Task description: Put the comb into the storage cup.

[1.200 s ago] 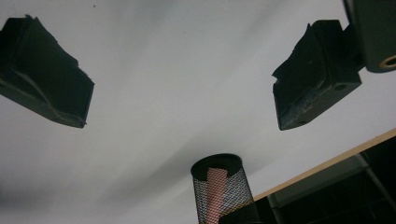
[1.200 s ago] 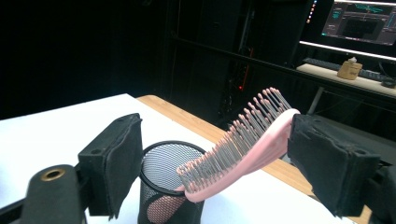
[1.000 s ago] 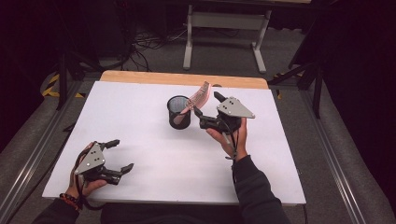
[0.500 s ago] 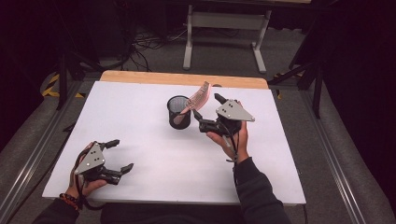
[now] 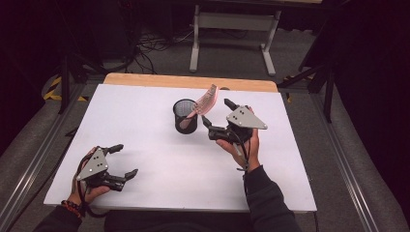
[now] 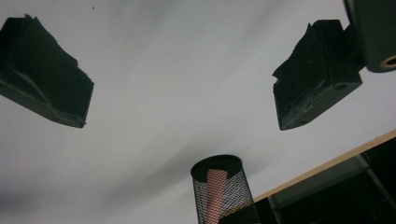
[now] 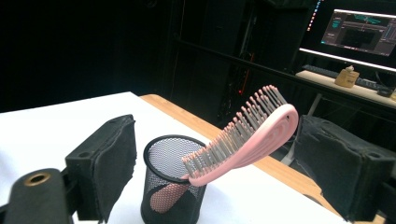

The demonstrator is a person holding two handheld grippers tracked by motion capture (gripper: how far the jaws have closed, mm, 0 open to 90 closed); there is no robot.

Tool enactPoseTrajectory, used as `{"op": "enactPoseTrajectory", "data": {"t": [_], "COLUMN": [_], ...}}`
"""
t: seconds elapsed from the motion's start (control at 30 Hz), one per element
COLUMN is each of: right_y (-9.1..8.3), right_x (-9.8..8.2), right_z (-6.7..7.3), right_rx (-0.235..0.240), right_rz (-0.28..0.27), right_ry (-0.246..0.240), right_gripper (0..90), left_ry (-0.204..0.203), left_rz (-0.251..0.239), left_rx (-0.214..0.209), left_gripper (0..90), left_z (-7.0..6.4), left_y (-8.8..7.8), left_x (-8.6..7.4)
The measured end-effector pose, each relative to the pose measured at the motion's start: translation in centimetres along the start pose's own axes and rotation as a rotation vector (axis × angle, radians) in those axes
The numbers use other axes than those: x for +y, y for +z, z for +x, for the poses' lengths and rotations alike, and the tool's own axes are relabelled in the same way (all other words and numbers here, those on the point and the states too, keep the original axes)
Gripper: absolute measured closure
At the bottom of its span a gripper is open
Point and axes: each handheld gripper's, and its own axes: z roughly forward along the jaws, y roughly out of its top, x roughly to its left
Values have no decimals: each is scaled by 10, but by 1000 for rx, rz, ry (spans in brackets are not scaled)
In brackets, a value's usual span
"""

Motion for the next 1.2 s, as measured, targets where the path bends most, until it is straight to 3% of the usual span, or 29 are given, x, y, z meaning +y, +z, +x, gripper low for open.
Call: {"op": "enactPoseTrajectory", "data": {"t": [0.67,1.2], "right_y": [-14,-25], "right_x": [-4,-14], "right_z": [11,7], "right_rx": [5,4], "right_rz": [8,18], "right_ry": [-58,-82], "right_gripper": [106,106], "left_ry": [-1,2], "left_rz": [1,-3], "left_rx": [-6,-1], "left_gripper": [55,55], "left_z": [2,2], "left_y": [-2,-2], "left_x": [0,0]}}
